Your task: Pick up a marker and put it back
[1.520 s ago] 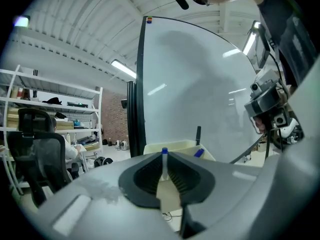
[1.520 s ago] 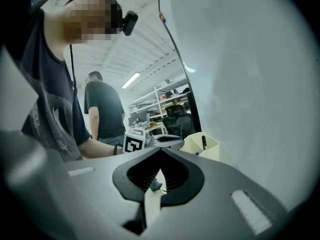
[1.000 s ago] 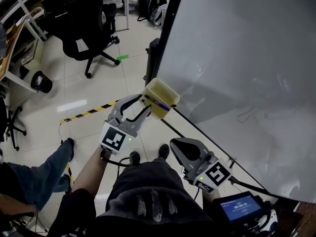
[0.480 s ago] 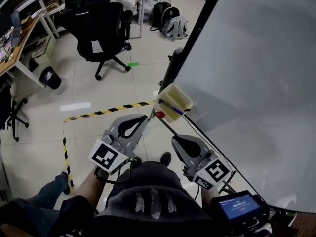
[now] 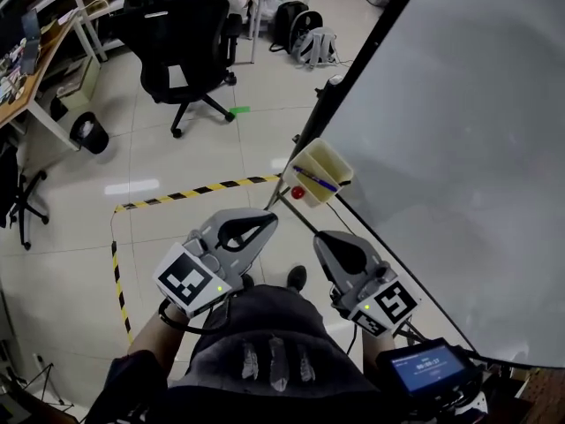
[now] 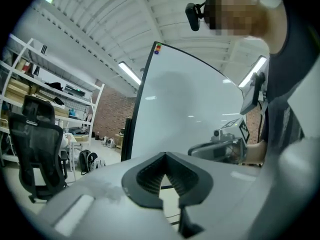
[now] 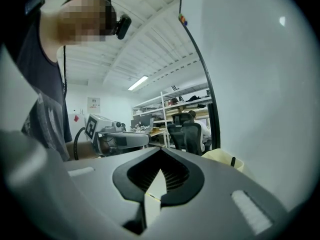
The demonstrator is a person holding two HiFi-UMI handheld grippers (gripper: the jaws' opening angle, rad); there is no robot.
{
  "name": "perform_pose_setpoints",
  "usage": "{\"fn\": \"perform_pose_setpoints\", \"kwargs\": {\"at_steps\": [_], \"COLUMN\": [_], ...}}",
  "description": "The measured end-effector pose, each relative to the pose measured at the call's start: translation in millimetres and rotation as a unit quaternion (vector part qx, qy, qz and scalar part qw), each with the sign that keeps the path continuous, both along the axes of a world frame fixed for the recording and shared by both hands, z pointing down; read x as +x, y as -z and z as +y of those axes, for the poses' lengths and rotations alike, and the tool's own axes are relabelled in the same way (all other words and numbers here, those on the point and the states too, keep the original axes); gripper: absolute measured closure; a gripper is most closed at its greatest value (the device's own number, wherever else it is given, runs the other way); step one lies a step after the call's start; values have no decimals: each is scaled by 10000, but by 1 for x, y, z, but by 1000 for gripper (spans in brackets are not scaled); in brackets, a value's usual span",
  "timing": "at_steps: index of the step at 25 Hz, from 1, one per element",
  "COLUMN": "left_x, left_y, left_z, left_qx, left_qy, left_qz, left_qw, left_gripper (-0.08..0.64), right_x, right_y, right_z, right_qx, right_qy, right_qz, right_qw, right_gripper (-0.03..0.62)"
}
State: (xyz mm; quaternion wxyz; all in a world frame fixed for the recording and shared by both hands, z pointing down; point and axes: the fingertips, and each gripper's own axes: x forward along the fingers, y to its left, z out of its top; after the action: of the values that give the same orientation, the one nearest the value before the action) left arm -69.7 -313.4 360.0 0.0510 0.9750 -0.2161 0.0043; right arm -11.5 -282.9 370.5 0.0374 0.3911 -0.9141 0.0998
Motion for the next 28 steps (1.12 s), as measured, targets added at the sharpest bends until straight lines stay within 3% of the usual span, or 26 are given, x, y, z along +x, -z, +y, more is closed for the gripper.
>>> {"fn": "perform_pose_setpoints", "kwargs": {"at_steps": [7,13,16,20,28], "left_x": [16,44,63,101,190], "left_y": [7,37,42,37,35], "left_z": [19,50,71,118,236], "left_qx": [-45,379,515,599,687], "left_qy": [-386,-440,-495,-504,-460], "left_qz": [91,171,28,-252,-195], "left_qw": [9992,9982,9974,9966,9964], "left_gripper": [554,554,554,554,554], "right_x": [16,41,54,93,184], "right_y": [25,44,62,70,63], "right_z": [27,69,93,148,265], "right_qx": [260,608,909,1056,967], "right_qy": [-287,-362,-314,-279,-270], "right_qz": [-12,-42,-266,-402,-724], "right_qw": [9992,9975,9950,9932,9923], "right_gripper": [591,591,591,591,591]}}
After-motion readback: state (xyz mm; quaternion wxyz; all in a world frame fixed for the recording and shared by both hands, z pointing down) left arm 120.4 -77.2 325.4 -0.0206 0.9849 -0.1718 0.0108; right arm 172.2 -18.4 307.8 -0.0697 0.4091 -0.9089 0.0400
